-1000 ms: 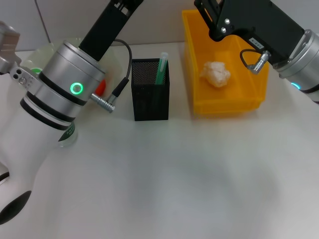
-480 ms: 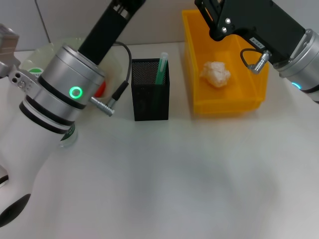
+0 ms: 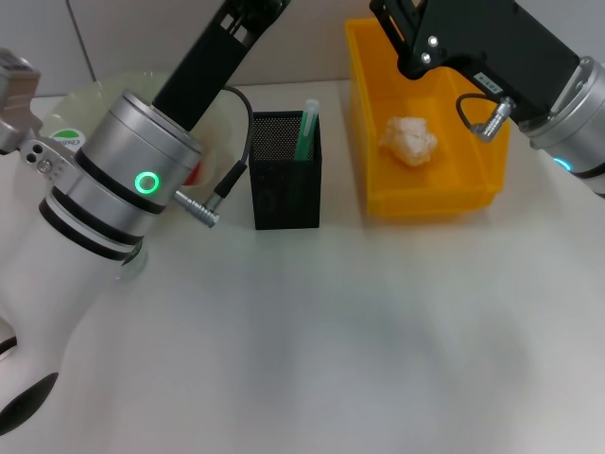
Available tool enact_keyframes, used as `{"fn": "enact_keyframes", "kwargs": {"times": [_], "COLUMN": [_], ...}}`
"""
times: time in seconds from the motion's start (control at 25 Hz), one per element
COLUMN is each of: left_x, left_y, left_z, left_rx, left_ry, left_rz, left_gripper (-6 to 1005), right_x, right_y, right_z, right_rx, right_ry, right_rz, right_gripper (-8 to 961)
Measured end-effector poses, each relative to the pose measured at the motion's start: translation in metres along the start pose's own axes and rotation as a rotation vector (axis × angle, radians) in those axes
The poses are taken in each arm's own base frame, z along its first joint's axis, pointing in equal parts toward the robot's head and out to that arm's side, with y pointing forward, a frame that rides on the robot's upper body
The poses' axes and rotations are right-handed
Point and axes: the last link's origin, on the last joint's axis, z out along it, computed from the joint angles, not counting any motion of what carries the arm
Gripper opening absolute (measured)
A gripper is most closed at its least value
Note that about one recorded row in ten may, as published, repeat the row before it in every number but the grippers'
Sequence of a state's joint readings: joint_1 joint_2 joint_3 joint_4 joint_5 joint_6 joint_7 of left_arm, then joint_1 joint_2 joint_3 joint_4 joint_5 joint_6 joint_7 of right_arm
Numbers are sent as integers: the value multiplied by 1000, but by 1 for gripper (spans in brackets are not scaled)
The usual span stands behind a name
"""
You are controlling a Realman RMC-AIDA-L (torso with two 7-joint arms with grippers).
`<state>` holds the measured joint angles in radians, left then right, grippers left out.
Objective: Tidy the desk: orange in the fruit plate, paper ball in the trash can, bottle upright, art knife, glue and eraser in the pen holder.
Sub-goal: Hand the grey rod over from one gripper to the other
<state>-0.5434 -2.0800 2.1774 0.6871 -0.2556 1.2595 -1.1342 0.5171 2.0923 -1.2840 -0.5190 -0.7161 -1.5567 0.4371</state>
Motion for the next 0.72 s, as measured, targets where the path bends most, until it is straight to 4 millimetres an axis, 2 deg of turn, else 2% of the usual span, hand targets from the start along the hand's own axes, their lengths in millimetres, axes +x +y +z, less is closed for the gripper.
{"fn": "enact_keyframes", "kwargs": {"times": [0.24,0.48,0.72], "left_x": [0,7,12], "left_y": [-2,-12,-19], "left_z": [-2,-7,-12], "left_rx": [7,43,70], "left_ry": [-3,5,14], "left_rz": [8,37,82], "left_gripper": [667,820,815], "right_x": [0,-3,-6], "right_y": [0,0,-2], "right_z": [-4,-13,-22], "right_rx": [6,23,42], "right_ry": [3,3,10], "right_rz": [-1,-6,-15], "right_gripper": [151,150,150]}}
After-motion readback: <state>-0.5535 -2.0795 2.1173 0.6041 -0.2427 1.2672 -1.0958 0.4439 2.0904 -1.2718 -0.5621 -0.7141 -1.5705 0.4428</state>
